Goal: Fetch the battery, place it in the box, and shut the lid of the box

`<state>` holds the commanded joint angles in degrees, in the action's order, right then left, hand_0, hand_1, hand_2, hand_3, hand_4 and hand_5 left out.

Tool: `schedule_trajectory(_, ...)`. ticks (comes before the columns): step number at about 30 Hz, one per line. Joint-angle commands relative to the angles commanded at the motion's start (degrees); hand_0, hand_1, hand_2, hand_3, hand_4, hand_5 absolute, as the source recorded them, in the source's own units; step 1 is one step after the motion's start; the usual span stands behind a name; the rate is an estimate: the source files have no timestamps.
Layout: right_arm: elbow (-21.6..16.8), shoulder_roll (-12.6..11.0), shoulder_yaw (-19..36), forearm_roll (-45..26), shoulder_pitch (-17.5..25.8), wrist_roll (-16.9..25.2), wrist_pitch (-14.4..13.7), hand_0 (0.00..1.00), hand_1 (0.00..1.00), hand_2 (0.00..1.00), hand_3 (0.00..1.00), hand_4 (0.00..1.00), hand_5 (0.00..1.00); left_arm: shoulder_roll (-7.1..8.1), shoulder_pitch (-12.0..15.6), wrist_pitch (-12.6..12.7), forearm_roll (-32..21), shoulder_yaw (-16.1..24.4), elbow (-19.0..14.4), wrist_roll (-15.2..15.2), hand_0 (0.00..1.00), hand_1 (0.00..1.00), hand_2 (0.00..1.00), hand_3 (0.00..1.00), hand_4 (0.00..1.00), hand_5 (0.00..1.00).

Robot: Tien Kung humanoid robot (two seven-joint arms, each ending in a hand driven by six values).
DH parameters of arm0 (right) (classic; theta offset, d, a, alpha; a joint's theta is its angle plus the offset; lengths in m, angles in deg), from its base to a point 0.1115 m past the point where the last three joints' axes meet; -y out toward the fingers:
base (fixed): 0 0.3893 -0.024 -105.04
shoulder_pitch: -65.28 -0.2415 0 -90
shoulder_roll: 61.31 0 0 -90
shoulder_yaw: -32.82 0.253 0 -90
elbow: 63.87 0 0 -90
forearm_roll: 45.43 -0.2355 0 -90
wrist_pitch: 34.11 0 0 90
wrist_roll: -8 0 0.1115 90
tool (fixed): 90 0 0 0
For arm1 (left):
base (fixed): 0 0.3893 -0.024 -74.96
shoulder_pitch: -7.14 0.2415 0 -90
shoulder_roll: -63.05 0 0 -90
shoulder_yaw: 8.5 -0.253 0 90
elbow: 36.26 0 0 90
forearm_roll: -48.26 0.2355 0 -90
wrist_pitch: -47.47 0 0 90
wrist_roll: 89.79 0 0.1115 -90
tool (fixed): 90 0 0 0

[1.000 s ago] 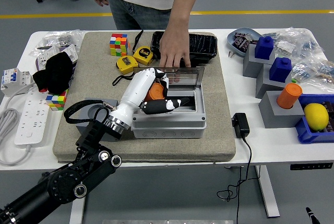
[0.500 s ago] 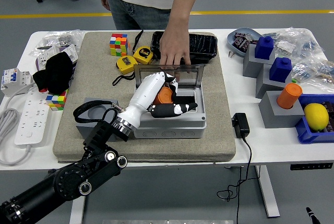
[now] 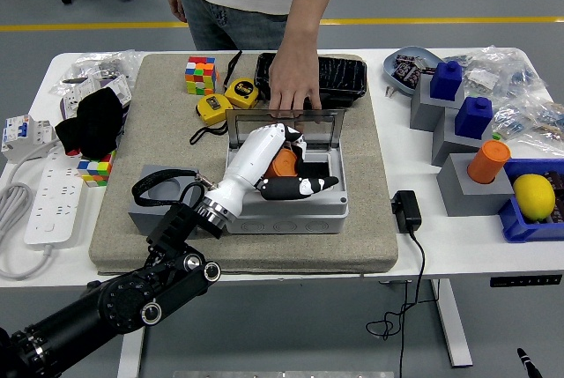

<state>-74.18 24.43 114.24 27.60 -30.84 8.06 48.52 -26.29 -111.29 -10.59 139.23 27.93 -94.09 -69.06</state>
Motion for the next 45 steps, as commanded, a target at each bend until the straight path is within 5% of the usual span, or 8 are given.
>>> schedule_trajectory(10,0.0,-0.04,-0.27,-0.26,-0.09,0.04,0.05,0.866,0.828,0.775,0.789,0.998,0.998,-0.03,-1.55,1.01,-0.79,0.4,3.19,1.97,0.043,0.002,0.007,0.003,0.955,0.444)
schedule_trajectory(25,0.0,-0.05,-0.31,-0.32,-0.05,0.04,0.09,0.867,0.827,0.774,0.788,0.998,0.998,-0.03,-1.44,1.26,-0.57,0.26,3.24,2.74,0.054,0.002,0.026,0.018,0.962,0.465)
schedule_trajectory(30,0.0,-0.08,-0.17,-0.21,-0.07,0.0,0.08,0.867,0.827,0.774,0.788,0.998,0.998,0.2,-1.36,-0.41,0.49,0.9,3.5,2.62,0.054,0.002,0.026,0.018,0.962,0.465)
schedule_trajectory(31,0.0,-0.08,-0.15,-0.18,-0.08,0.0,0.07,0.867,0.827,0.774,0.788,0.998,0.998,0.23,-1.34,-0.72,0.32,0.96,3.54,2.93,0.226,0.252,0.252,0.256,0.998,0.583)
schedule_trajectory(36,0.0,-0.02,-0.12,-0.14,-0.01,-0.02,0.1,0.867,0.827,0.774,0.788,0.998,0.998,0.39,-1.01,-3.93,-0.79,1.26,3.44,4.49,0.226,0.252,0.252,0.256,0.998,0.583)
schedule_trajectory(37,0.0,-0.01,-0.19,-0.22,-0.01,0.02,0.1,0.867,0.827,0.775,0.788,0.998,0.998,0.41,-0.96,-4.19,-0.74,1.31,3.44,4.47,0.564,0.645,0.573,0.551,0.998,0.695)
schedule_trajectory(45,0.0,-0.08,-0.22,-0.21,0.02,-0.02,0.1,0.867,0.827,0.775,0.788,0.998,0.998,0.5,-0.96,-4.59,0.23,1.53,2.95,3.98,0.601,0.658,0.587,0.574,0.998,0.714)
